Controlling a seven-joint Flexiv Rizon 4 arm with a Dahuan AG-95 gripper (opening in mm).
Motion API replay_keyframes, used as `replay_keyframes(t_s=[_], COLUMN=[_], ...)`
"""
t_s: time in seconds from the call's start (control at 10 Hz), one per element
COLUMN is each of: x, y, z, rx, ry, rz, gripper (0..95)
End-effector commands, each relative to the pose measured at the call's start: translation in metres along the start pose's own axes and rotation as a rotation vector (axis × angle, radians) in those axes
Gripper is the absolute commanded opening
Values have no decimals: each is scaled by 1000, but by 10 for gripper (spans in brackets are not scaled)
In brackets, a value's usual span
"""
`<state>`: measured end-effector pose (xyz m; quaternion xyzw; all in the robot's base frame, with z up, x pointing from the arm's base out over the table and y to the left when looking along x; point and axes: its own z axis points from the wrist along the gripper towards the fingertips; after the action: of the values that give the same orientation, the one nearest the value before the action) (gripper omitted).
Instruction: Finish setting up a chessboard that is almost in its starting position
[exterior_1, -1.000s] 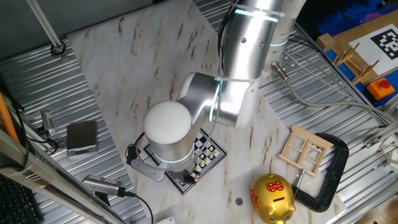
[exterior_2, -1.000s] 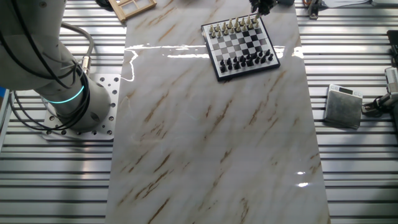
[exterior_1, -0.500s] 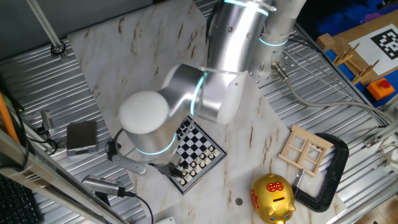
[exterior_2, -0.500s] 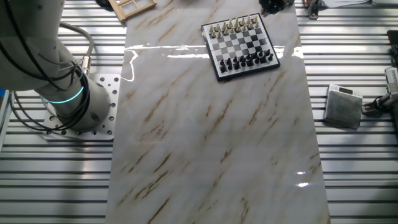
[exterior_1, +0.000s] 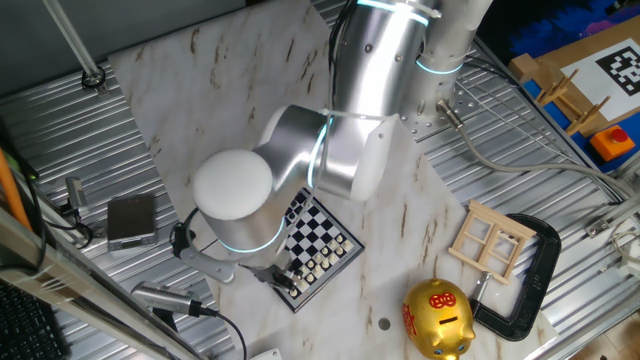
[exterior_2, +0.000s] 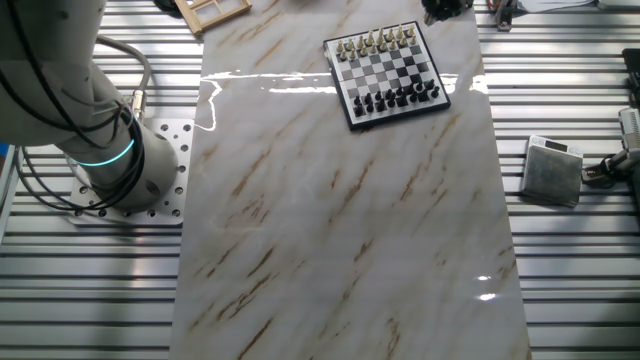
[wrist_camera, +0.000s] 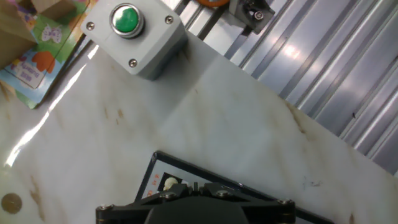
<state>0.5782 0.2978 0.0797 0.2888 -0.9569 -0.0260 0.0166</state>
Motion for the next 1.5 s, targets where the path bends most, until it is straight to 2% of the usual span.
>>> replay_keyframes(t_s=[0.1, 0.3, 0.5, 0.7, 0.8, 1.1, 1.3, 1.5], x=[0, 13, 33, 46, 53, 55, 55, 54], y=[-1, -16, -53, -79, -86, -87, -87, -88], z=[0, -2, -4, -8, -12, -13, -13, -13], rx=[3, -5, -14, -14, -14, -18, -3, -1], ry=[0, -5, -4, -5, -5, -7, -2, -1], rz=[25, -1, -54, -98, -108, -86, -17, 6], gripper=[0, 0, 0, 0, 0, 0, 0, 0])
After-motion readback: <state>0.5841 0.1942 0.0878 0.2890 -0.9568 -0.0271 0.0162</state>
